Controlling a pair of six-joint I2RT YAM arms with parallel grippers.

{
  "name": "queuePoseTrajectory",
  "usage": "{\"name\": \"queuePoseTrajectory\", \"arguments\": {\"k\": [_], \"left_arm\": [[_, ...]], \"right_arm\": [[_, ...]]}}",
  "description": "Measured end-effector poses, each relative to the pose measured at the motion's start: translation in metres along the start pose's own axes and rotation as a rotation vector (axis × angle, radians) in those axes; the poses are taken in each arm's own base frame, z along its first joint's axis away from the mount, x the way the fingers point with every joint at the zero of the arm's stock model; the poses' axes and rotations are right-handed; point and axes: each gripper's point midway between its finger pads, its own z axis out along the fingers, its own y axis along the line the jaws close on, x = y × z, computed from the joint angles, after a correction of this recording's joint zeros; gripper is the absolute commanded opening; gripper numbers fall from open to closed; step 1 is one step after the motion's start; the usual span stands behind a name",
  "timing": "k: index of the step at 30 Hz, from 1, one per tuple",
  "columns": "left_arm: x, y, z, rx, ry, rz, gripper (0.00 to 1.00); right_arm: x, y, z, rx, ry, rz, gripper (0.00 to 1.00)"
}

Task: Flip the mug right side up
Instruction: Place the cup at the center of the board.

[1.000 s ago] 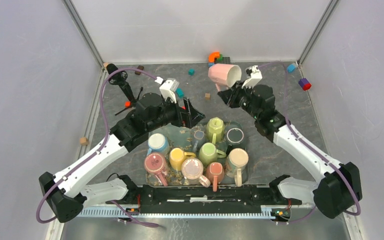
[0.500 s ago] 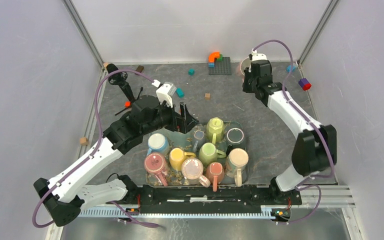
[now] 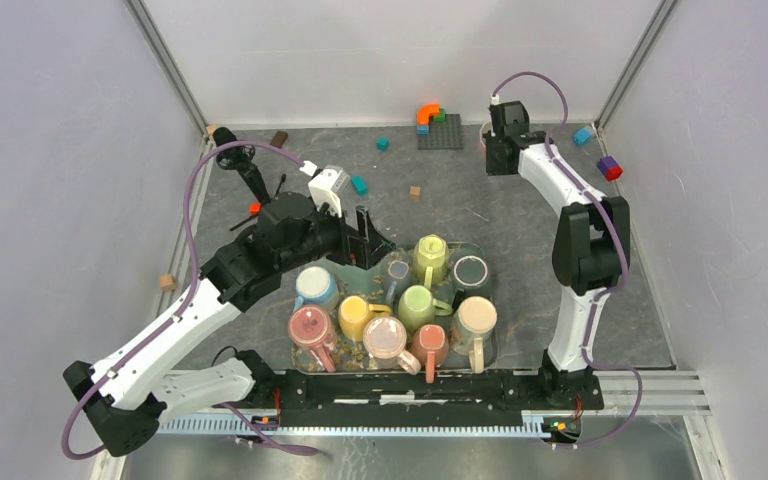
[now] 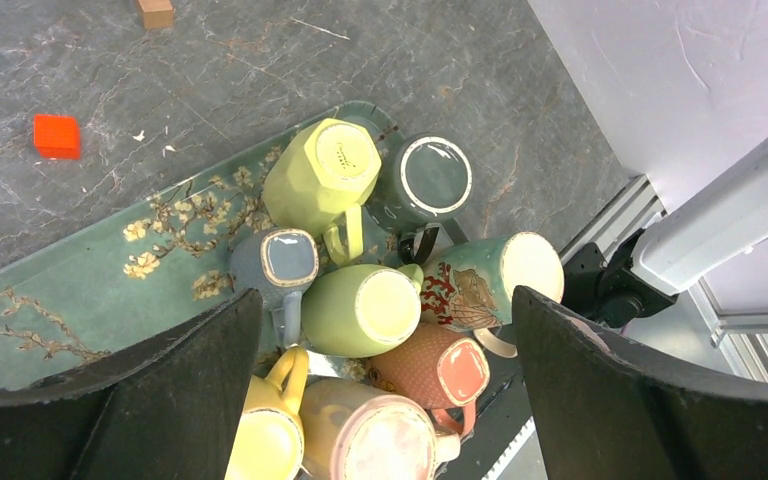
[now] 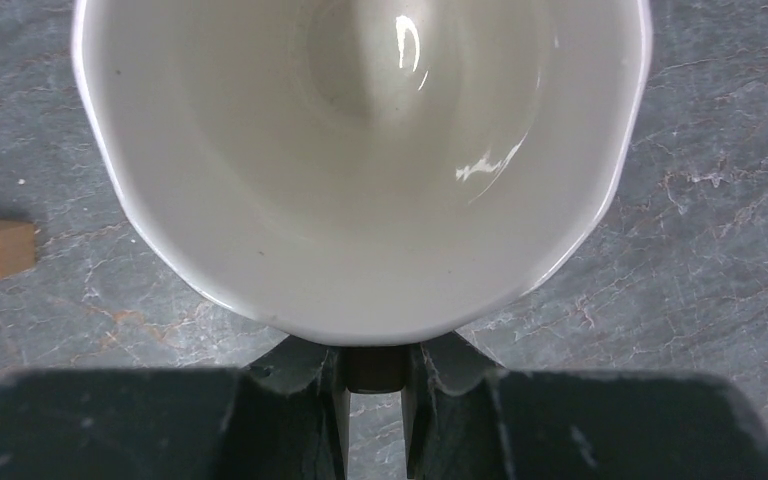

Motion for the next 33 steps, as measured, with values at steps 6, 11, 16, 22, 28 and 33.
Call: {"name": "queuePoseTrajectory", "arguments": {"k": [6,11,16,22,28,33], "left_arm": [[0.003,0.002,-0.001,-0.007,0.013,-0.001,1.00],[0.004,0.002,-0.001,-0.008,0.014,-0.001,1.00],[0.004,0.002,-0.001,-0.010,0.016,-0.002,1.00],[0.005,0.003,-0.001,-0.012,0.020,-0.003,1.00],[0.006,0.003,-0.001,-0.013,0.022,-0.003,1.00],[0.007,0.004,-0.001,-0.016,0.027,-0.004,1.00]], "right_arm": [[0.012,-0.002,0.022,0.003,0.066,-0.005,0.00],[0.033,-0.009,0.036,-0.006,0.142,0.002,0.00],[0.040,-0.013,0.045,-0.027,0.169,0.019,0.07],[0.038,-0.012,0.046,-0.040,0.169,0.027,0.24],[0.029,-0.011,0.045,-0.048,0.150,0.030,0.40],[0.013,-0.010,0.045,-0.053,0.101,0.037,0.47]]}}
